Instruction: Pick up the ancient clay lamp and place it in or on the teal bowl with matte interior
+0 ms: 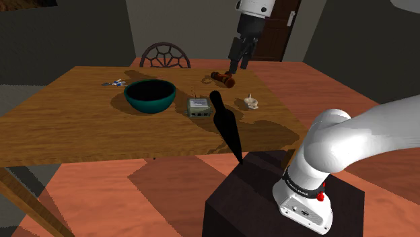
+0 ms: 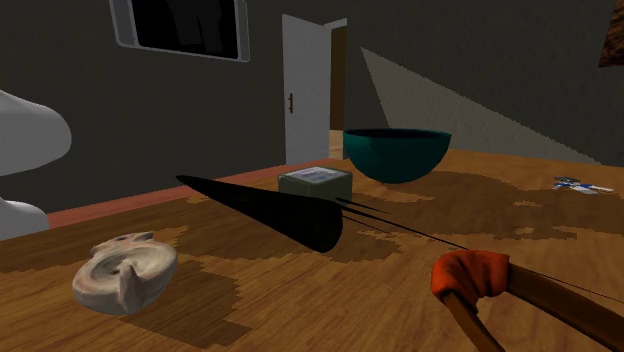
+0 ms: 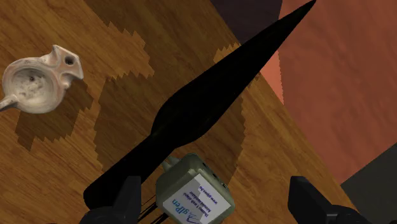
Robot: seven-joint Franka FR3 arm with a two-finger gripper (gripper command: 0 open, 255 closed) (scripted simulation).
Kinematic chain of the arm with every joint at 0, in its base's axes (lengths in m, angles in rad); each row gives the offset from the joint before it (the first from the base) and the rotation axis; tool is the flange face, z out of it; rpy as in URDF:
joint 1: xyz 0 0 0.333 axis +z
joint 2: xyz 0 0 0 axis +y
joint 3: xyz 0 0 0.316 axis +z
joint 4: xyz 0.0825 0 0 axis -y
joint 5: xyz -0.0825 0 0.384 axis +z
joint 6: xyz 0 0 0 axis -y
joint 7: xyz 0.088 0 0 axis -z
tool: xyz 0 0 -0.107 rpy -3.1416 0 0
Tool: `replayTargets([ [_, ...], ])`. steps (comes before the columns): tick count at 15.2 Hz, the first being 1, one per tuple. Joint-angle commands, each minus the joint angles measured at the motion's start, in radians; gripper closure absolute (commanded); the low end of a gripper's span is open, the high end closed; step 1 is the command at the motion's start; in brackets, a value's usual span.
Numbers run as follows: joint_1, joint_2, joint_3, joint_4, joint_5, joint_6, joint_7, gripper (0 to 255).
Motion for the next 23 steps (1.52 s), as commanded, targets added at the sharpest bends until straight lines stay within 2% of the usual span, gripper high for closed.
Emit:
replayTargets([
  [1,0.000,0.000,0.000,0.000,0.000,0.000,0.000,0],
  [10,-0.103,0.082,-0.075,-0.133,-0.117,0.160,-0.022,0],
  [19,-0.218,0.223,-0.161,-0.209,-0.241,0.336,-0.028,0],
  [23,-0.220,0.236,-0.167,-0.242,-0.245,0.382,-0.028,0],
])
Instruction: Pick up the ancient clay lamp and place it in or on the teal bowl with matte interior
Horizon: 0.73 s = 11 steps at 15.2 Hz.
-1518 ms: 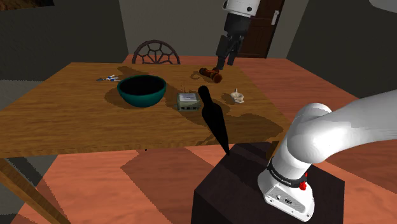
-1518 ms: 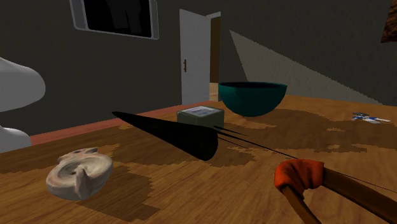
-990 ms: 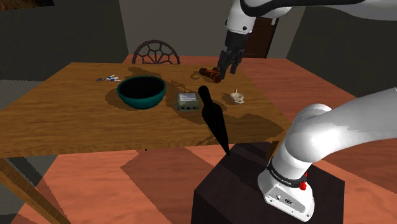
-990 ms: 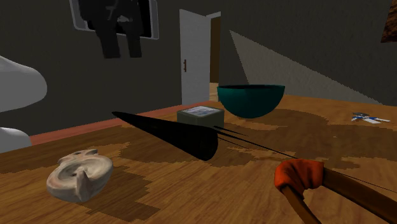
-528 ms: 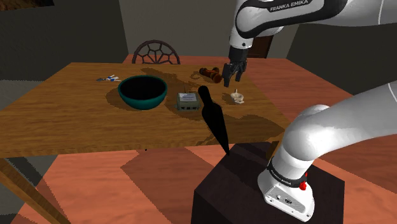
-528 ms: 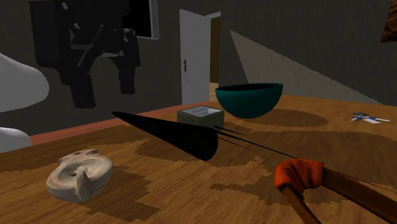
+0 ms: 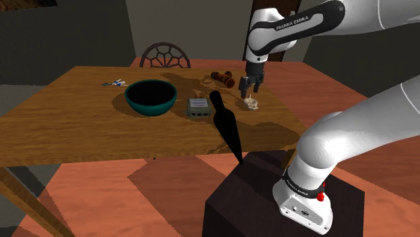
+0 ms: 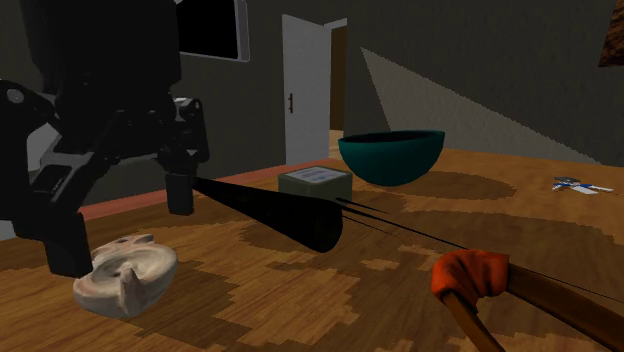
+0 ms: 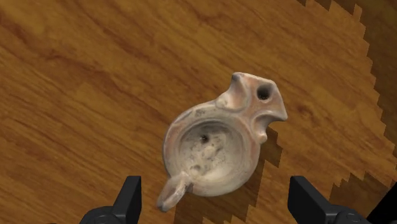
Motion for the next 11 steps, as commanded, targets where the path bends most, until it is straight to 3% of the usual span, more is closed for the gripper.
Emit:
replayTargets([
  [1,-0.001,0.011,-0.003,-0.018,-0.003,0.029,0.001,0],
  [4,-0.003,0.029,-0.009,-0.053,-0.007,0.083,0.001,0],
  [11,-0.003,0.029,-0.009,-0.053,-0.007,0.083,0.001,0],
])
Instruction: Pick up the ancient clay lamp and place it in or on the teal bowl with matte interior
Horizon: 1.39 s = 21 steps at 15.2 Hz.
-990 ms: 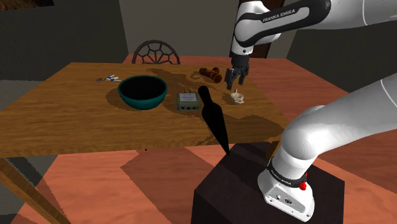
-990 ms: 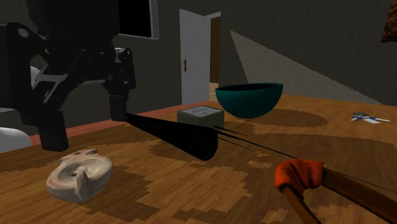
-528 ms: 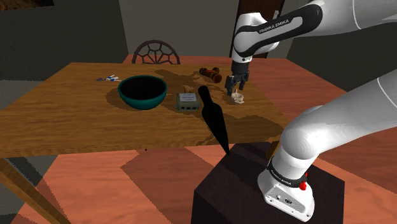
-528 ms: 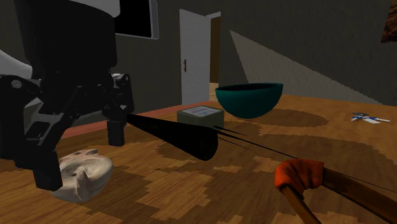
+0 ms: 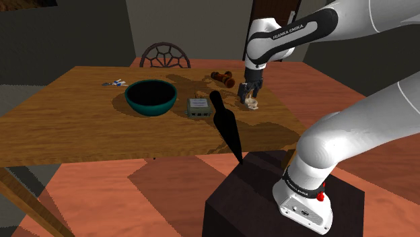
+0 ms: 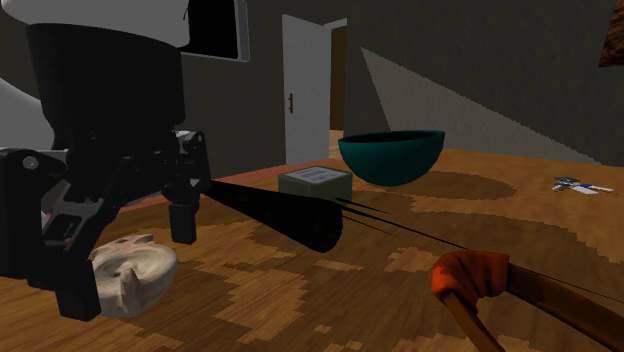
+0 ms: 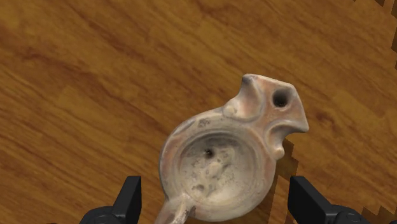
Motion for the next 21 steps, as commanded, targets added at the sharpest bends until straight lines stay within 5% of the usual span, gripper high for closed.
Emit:
replayTargets([
  [1,0.000,0.000,0.000,0.000,0.000,0.000,0.000,0],
  [2,0.000,0.000,0.000,0.000,0.000,0.000,0.000,255],
  [11,0.000,0.000,0.000,0.000,0.000,0.000,0.000,255],
  [21,0.003,-0.047,0.013,0.103,0.010,-0.149,-0.005,255],
])
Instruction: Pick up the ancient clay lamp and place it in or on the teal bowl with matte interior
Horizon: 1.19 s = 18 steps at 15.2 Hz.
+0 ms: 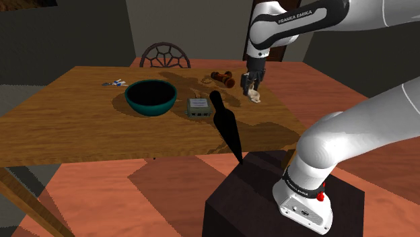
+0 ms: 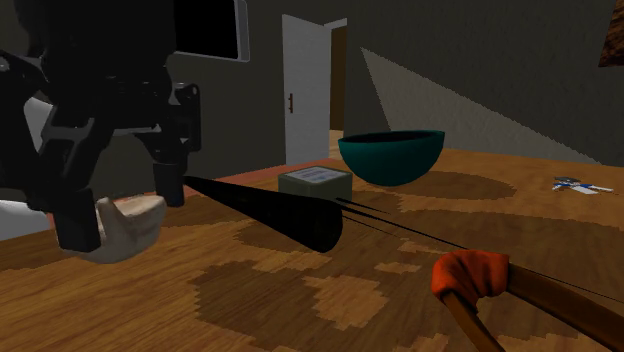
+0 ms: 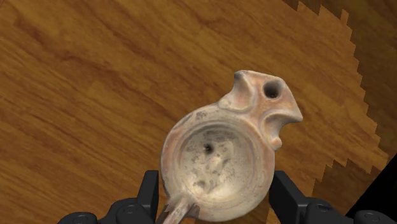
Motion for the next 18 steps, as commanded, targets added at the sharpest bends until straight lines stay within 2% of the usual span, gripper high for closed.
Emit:
replayTargets([
  [1,0.000,-0.008,0.002,0.021,0.002,-0.029,-0.001,255],
  [18,0.007,-0.021,0.020,0.240,0.017,-0.260,-0.012,255],
])
